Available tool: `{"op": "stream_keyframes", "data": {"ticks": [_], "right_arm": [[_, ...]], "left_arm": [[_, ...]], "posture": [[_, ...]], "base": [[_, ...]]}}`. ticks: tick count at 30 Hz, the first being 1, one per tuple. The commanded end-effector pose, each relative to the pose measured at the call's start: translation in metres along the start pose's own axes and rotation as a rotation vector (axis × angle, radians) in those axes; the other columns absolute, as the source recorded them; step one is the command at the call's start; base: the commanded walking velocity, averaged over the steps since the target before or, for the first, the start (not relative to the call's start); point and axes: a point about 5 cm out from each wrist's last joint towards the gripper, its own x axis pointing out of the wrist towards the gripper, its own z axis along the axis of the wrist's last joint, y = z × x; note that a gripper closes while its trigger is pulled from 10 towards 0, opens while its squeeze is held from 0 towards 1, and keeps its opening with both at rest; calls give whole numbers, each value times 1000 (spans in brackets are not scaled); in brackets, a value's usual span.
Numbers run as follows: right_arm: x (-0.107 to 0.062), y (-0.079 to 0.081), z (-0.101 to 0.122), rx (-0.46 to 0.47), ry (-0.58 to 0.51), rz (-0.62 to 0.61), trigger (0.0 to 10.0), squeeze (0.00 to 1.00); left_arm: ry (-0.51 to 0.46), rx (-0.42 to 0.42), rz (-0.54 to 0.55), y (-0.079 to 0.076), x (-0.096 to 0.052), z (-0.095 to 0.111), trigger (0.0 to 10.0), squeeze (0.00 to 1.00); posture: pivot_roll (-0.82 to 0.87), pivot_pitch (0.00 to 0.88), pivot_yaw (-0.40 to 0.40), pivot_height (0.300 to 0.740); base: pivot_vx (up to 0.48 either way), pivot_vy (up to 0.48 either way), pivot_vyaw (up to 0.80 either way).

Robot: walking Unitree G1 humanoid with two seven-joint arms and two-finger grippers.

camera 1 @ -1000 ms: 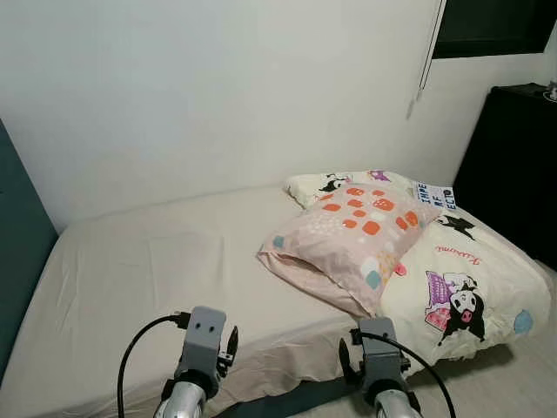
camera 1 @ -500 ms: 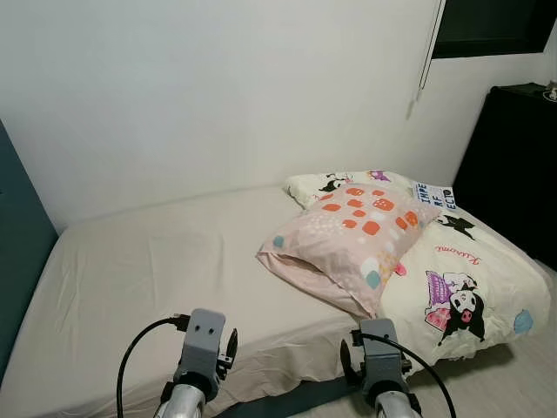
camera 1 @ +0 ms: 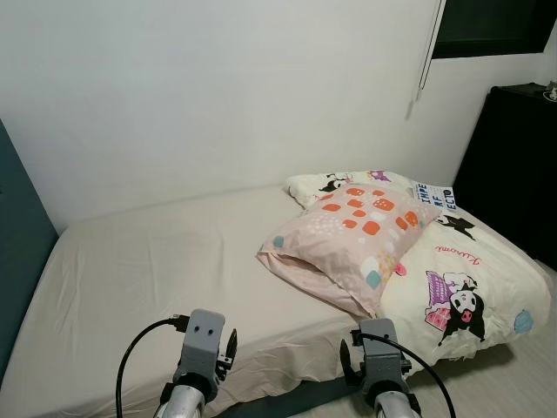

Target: Clean up the room

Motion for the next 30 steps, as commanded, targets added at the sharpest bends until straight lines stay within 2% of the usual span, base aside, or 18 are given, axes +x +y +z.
{"op": "stream_keyframes", "data": {"ticks": [1, 30], "right_arm": [[0, 0, 0, 4, -2, -4, 10000, 0], [-1, 0, -1, 9, -1, -2, 10000, 0]], "left_arm": [[-2, 5, -4, 0, -1, 1, 10000, 0], [0, 8, -16, -2, -1, 1, 10000, 0]], "posture": [[-31, 0, 7, 740], [-36, 0, 12, 740]], "base": [[0, 0, 0], [0, 0, 0]]}}
